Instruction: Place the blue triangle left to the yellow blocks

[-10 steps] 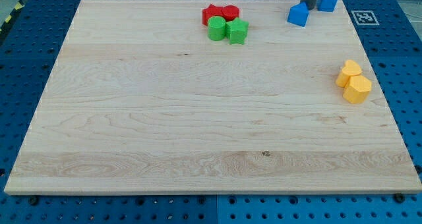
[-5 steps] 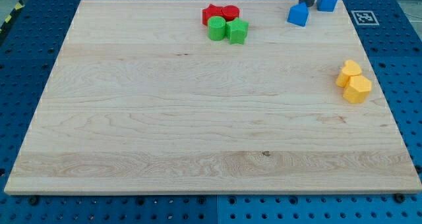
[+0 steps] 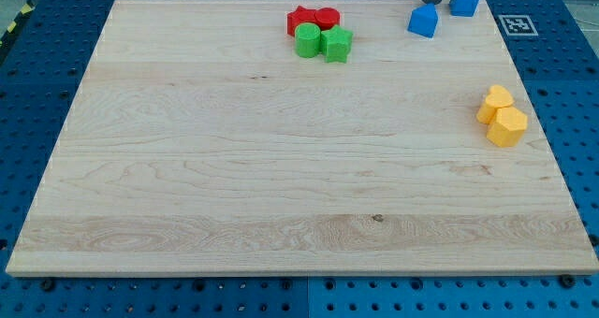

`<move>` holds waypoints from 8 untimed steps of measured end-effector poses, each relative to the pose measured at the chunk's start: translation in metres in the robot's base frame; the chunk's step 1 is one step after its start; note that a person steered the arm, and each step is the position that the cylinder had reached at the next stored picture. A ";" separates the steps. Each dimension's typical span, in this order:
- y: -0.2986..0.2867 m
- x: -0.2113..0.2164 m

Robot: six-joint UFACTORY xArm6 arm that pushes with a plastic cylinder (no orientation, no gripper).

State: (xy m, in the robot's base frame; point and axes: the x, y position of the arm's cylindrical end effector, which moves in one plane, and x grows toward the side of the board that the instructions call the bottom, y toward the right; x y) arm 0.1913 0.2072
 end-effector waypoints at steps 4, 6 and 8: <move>-0.006 0.000; -0.007 0.000; -0.007 0.014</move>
State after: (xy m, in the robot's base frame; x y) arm 0.2054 0.1998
